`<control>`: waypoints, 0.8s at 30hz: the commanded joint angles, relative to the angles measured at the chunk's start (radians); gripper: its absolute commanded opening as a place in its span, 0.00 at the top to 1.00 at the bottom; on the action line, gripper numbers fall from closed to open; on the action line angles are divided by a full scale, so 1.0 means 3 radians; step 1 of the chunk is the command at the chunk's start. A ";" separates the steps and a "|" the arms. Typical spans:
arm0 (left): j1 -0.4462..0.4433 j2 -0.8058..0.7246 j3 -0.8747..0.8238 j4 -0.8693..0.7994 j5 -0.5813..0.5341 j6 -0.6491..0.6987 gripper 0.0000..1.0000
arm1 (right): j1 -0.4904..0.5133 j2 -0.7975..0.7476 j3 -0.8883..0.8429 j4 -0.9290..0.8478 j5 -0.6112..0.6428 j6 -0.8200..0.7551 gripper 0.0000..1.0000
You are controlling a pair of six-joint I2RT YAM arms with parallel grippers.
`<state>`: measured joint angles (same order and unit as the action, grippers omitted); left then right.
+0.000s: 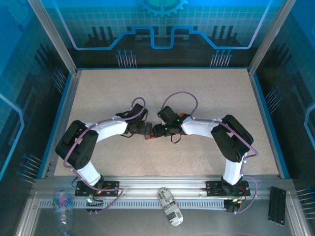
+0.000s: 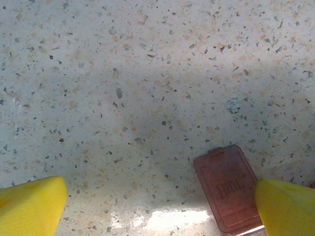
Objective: Sort the pills into containers
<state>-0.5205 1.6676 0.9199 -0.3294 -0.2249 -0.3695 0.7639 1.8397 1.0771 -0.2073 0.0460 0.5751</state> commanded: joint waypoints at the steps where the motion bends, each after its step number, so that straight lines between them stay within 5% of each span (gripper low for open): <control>1: 0.0022 -0.0024 0.0183 -0.0093 0.0205 -0.0082 0.01 | 0.0075 0.0173 -0.0095 -0.0227 0.0069 0.0017 0.35; 10: 0.0130 -0.0551 0.0376 -0.0260 0.0428 -0.0295 0.01 | 0.0047 -0.0046 0.0194 -0.0393 0.0042 -0.0144 0.33; 24: 0.0300 -0.1498 -0.0698 0.0314 0.1151 -0.0703 0.01 | -0.0233 -0.1020 0.0306 -0.0641 -0.0153 -0.0227 0.25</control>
<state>-0.4366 1.2514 0.7540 -0.2985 0.0368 -0.5438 0.7273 1.5814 1.1545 -0.3485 0.0219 0.5186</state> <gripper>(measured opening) 0.990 0.748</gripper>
